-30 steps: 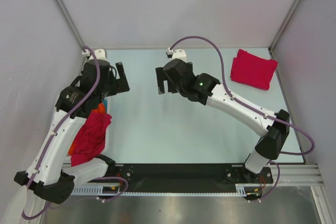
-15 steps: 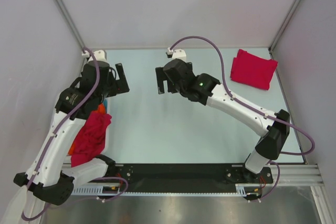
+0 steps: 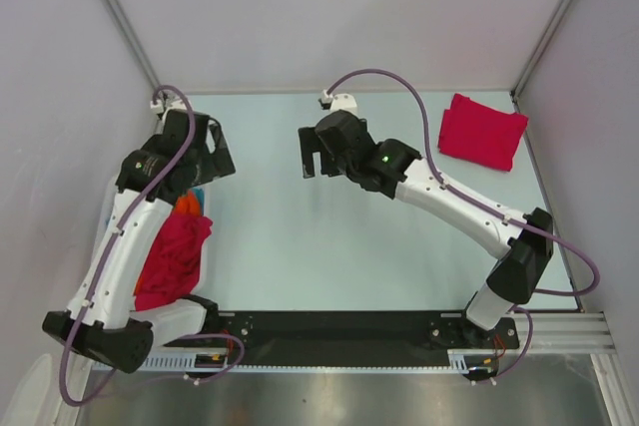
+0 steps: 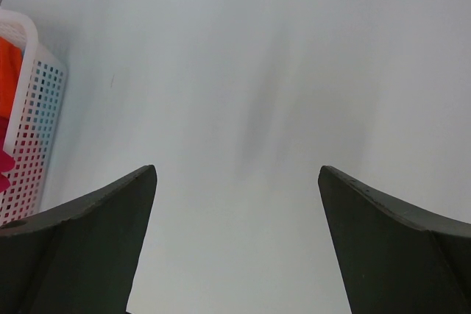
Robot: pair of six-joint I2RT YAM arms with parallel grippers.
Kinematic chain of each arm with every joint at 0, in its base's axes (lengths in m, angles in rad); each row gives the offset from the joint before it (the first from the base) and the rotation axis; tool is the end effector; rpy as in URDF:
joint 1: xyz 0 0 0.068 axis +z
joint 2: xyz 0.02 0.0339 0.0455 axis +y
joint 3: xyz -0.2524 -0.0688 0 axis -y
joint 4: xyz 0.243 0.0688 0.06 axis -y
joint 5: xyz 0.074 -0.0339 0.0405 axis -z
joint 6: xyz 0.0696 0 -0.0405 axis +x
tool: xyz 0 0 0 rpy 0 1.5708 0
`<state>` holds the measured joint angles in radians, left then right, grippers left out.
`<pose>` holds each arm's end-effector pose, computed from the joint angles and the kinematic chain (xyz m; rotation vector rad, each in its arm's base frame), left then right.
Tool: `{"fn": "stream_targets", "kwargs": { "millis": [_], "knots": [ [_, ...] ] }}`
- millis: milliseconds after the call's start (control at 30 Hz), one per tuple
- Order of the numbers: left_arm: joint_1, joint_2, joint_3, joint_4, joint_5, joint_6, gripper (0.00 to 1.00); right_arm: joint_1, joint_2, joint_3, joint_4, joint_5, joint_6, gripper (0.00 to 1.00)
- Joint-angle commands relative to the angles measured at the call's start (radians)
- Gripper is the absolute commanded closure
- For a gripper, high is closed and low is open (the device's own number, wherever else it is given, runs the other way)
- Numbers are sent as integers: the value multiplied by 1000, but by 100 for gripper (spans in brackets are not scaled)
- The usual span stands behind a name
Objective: Fold and stack the t-shirts
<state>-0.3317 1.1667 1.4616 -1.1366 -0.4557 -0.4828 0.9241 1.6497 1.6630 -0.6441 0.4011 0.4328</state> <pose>0.2244 -0.0449 0.3718 -0.3765 2.2778 0.1420 0.2588 0.2977 0.3469 -0.3080 2.1429 0.3457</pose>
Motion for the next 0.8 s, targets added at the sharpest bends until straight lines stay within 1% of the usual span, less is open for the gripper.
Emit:
{"fn": "stream_targets", "kwargs": {
  "millis": [0, 33, 67, 133, 167, 367, 400, 533, 700, 767],
  "knots": [
    [117, -36, -88, 52, 167, -25, 0, -13, -51, -22, 24, -8, 1, 1],
    [172, -29, -116, 67, 202, -23, 0, -16, -56, -29, 26, -8, 3, 1],
    [201, -24, -177, 83, 303, -26, 0, -18, -62, -42, 29, -8, 4, 1],
    [259, -6, -245, 152, 388, -36, 0, -22, -76, -55, 35, -15, 4, 1],
    [261, 7, -292, 179, 403, -43, 0, -24, -80, -60, 37, -18, 7, 1],
    [261, 82, -383, 248, 446, -53, 0, -31, -106, -85, 46, -18, 3, 0],
    [263, 85, -394, 259, 477, -59, 0, -31, -110, -92, 46, -16, 4, 0],
    [263, 102, -428, 276, 457, -82, 0, -37, -131, -112, 54, -16, 1, 0],
    [261, 85, -420, 256, 371, -91, 0, -48, -156, -143, 58, -13, -3, 0],
    [263, 70, -397, 235, 310, -105, 0, -53, -163, -154, 60, -13, -3, 0]
  ]
}}
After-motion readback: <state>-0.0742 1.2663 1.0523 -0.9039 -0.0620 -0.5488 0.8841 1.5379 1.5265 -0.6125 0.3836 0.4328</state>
